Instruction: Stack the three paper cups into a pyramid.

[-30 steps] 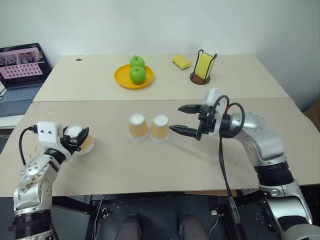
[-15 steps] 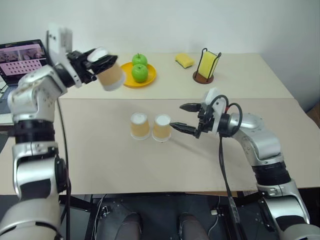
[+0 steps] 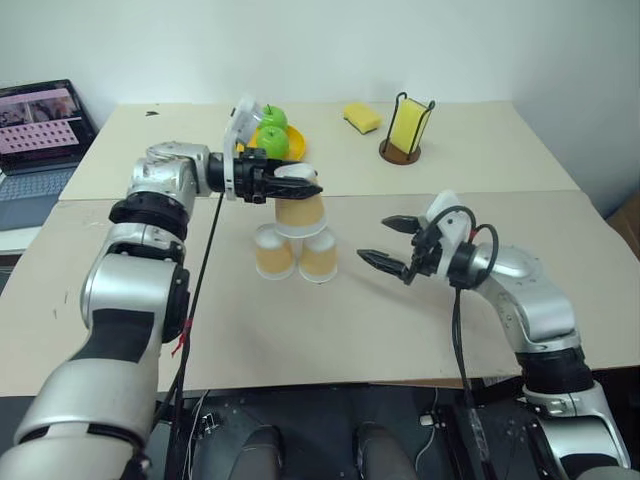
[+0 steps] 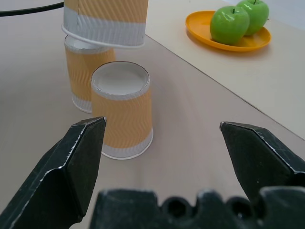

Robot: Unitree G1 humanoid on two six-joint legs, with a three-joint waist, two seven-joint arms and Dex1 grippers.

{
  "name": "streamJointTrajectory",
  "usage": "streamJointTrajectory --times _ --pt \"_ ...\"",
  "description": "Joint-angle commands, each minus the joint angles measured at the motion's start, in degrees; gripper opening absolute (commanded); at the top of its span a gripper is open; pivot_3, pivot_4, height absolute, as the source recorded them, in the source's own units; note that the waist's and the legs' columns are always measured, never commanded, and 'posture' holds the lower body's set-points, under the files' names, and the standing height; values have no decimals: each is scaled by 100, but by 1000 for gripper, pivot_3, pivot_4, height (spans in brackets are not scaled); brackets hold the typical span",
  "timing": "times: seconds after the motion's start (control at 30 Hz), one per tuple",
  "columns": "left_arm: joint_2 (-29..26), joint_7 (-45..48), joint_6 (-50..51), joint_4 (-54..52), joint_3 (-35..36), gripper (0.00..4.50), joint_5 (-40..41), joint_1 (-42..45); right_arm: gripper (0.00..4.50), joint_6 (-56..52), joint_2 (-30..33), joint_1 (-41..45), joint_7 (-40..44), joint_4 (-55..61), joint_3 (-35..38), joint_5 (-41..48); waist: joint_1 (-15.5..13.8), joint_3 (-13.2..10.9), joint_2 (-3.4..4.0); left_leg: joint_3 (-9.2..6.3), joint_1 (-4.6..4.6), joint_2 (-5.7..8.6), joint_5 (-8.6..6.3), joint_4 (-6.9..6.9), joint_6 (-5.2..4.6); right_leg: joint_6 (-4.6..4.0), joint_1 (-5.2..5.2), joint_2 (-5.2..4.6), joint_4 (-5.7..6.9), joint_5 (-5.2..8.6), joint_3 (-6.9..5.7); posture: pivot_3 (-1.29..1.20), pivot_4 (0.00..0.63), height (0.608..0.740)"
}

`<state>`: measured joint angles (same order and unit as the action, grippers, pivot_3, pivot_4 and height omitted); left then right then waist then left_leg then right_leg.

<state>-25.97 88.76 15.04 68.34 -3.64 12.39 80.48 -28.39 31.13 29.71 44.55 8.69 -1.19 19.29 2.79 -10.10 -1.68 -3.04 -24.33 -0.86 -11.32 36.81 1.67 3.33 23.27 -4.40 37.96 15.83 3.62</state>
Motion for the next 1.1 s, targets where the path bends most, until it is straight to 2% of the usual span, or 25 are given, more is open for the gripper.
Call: streamJointTrajectory --times 0.03,0.6,0.63,0.7,0.73,0.77,1.1 --pt "35 62 -390 161 48 2449 -253 225 4500 -116 87 -76 -173 458 306 141 -12 0 0 0 0 0 0 1 0 0 0 0 0 0 0 0 150 732" --pt "58 192 -574 216 214 2449 -610 77 4500 -271 54 -66 -226 655 439 428 -17 0 0 -1 -1 1 0 3 0 0 -1 -1 6 0 0 0 150 732" --pt "55 155 -576 216 232 3413 -606 71 4500 -271 61 -61 -224 654 440 438 -18 0 0 -1 -1 1 0 3 0 0 -1 -1 7 0 0 0 150 732" --pt "44 85 -603 216 255 3768 -611 65 4500 -268 62 -49 -219 640 431 446 -18 0 0 -1 -1 0 0 4 0 0 -1 -1 8 0 0 0 150 732" --pt "44 70 -605 209 269 4279 -610 65 4500 -262 67 -47 -220 629 424 448 -17 0 0 -1 -1 0 0 4 0 0 -1 -1 8 0 0 0 150 732" --pt "45 40 -600 201 297 4468 -595 73 4500 -254 71 -44 -221 619 413 453 -17 0 0 -1 -1 1 0 4 0 0 -1 -1 8 0 0 0 150 732" --pt "-99 42 -500 82 473 4468 -521 238 4500 -190 29 -30 -200 546 305 477 -14 0 0 -1 0 0 0 6 0 0 -1 -1 12 0 0 0 150 732"
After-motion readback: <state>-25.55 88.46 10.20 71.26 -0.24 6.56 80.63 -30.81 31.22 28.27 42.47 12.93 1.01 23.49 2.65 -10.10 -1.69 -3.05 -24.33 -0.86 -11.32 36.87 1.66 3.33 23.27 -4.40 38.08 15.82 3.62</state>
